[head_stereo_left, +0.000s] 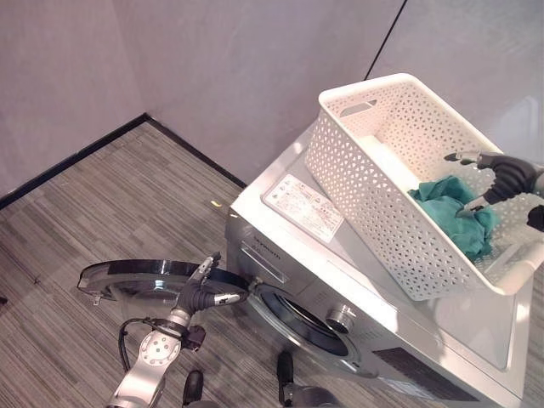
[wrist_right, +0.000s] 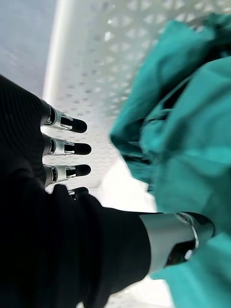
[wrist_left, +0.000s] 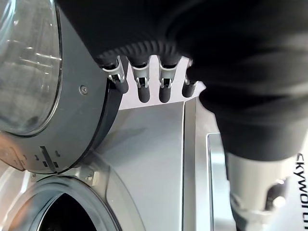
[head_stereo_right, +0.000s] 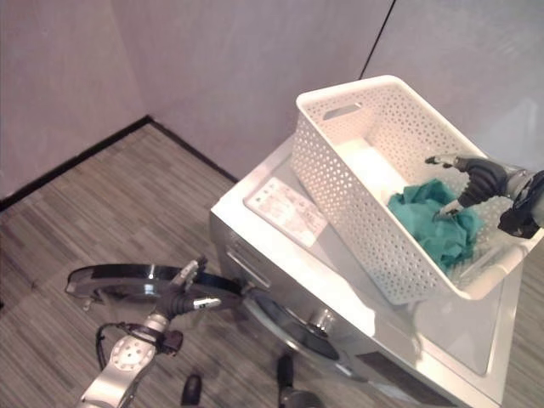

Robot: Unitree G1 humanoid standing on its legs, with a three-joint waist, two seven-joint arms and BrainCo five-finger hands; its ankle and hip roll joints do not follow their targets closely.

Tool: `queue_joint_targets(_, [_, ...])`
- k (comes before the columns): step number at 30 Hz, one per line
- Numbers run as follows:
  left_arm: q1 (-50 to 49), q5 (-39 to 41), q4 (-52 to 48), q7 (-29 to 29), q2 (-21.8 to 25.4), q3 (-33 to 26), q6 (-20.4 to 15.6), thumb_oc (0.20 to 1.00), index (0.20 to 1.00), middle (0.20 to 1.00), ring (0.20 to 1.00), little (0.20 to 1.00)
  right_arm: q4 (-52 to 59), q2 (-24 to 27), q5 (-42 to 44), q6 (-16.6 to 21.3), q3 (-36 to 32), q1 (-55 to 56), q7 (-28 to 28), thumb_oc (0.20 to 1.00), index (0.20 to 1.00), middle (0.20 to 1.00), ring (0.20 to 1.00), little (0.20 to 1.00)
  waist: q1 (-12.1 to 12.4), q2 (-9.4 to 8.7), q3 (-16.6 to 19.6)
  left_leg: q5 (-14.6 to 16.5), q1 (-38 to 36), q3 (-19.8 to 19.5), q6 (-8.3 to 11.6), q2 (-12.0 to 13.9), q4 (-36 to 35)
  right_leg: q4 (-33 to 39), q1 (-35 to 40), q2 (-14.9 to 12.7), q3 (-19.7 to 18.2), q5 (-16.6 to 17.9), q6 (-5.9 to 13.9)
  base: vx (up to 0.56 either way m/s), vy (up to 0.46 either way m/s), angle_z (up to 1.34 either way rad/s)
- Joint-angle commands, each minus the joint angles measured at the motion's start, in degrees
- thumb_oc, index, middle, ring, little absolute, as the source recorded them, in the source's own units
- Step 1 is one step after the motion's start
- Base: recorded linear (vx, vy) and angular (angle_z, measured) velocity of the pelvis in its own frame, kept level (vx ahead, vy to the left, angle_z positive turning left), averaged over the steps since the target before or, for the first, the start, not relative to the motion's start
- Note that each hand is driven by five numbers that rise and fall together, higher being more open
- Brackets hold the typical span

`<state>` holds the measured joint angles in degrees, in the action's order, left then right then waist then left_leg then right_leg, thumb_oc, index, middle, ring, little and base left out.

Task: Grab the laundry basket,head to the washer,open it,put in the laundry and shut it.

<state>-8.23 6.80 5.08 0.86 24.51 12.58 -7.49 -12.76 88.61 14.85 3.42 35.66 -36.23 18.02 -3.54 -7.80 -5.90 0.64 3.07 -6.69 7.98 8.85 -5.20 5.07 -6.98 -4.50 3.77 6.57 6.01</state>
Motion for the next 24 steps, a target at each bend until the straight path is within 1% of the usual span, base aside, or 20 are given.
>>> queue_joint_targets(1, [-0.4,0.9,-1.9,0.8,2.0,2.2,-1.2,1.000,1.000,1.000,1.000,1.000,-2.4,2.1,-0.5,-1.1,1.0,-6.2,0.2,1.000,1.000,1.000,1.000,1.000,1.9,0.28,-0.7,0.6,-2.3,1.4,-2.69,1.3,0.2,-0.3,1.4,-2.7,-1.1,-2.9,2.90,0.00,0.000,0.00])
queue_joint_targets(5, [-1.0,0.8,-2.0,0.9,2.0,2.0,-1.2,1.000,1.000,1.000,1.000,1.000,-2.6,1.3,-1.5,-1.4,0.1,-2.8,1.0,1.000,1.000,1.000,1.000,1.000,2.1,0.70,-1.4,0.2,-1.3,0.9,-2.57,1.3,0.2,-0.4,0.9,-2.8,-0.7,-3.0,2.90,0.00,0.000,0.00])
queue_joint_targets(10, [-0.2,1.0,-1.9,0.4,2.5,2.5,-1.1,1.000,1.000,1.000,1.000,1.000,-3.2,0.3,-2.8,-1.8,-1.1,0.4,1.6,1.000,1.000,1.000,1.000,1.000,2.4,0.72,-2.4,-0.4,-0.1,0.3,-2.42,1.4,0.2,-0.5,0.0,-2.8,-0.4,-3.0,2.82,-0.01,-0.017,0.05])
queue_joint_targets(11, [0.3,1.3,-1.9,0.2,2.6,3.0,-1.1,1.000,1.000,1.000,1.000,1.000,-3.5,-0.8,-3.1,-2.0,-0.1,0.6,2.2,1.000,1.000,1.000,1.000,1.000,2.8,0.68,-3.0,-0.6,0.5,0.2,-2.36,1.5,0.2,-0.6,-0.5,-2.7,-0.3,-3.0,2.79,-0.03,-0.031,0.10])
queue_joint_targets(13, [0.4,1.4,-2.0,0.1,2.7,3.1,-1.2,1.000,1.000,1.000,1.000,1.000,-3.6,-1.2,-3.1,-2.0,1.1,-0.2,2.4,1.000,1.000,1.000,1.000,1.000,2.9,0.67,-3.1,-0.7,0.8,0.2,-2.34,1.5,0.2,-0.6,-0.8,-2.7,-0.4,-3.0,2.77,-0.02,-0.027,0.06])
queue_joint_targets(16, [1.0,1.6,-2.4,-0.3,3.0,3.7,-1.3,1.000,1.000,1.000,1.000,1.000,-4.0,-3.0,-3.6,-2.3,4.7,-2.2,2.9,1.000,1.000,1.000,1.000,1.000,3.2,0.67,-4.0,-1.1,1.8,0.0,-2.35,1.6,0.2,-0.8,-1.8,-2.5,-0.5,-2.9,2.65,-0.01,-0.009,-0.01])
queue_joint_targets(20, [1.0,1.6,-2.4,-0.4,2.9,3.6,-1.3,1.000,1.000,1.000,1.000,1.000,-4.2,-3.1,-3.6,-2.2,5.6,-3.2,2.9,1.000,1.000,1.000,1.000,1.000,3.1,0.74,-4.0,-1.2,1.9,0.0,-2.35,1.6,0.2,-0.8,-1.9,-2.5,-0.5,-2.9,2.64,0.00,0.000,0.00])
queue_joint_targets(22, [1.6,1.3,-3.0,-0.7,3.3,4.1,-1.3,1.000,1.000,1.000,1.000,1.000,-3.0,-4.6,-4.2,-2.4,8.2,-3.2,4.1,1.000,1.000,1.000,1.000,1.000,3.8,0.41,-5.3,-1.8,3.3,-0.4,-2.24,1.9,0.2,-0.9,-2.8,-2.3,-0.4,-3.0,2.49,-0.02,-0.046,0.02])
queue_joint_targets(24, [1.6,0.9,-3.3,-0.8,3.3,3.9,-1.3,1.000,1.000,1.000,1.000,1.000,-1.7,-5.3,-4.1,-2.5,9.4,-2.9,4.7,1.000,1.000,1.000,1.000,1.000,3.7,0.52,-5.6,-2.0,4.0,-0.7,-2.17,1.9,0.2,-0.9,-3.3,-2.2,-0.2,-3.0,2.44,-0.01,-0.021,0.00])
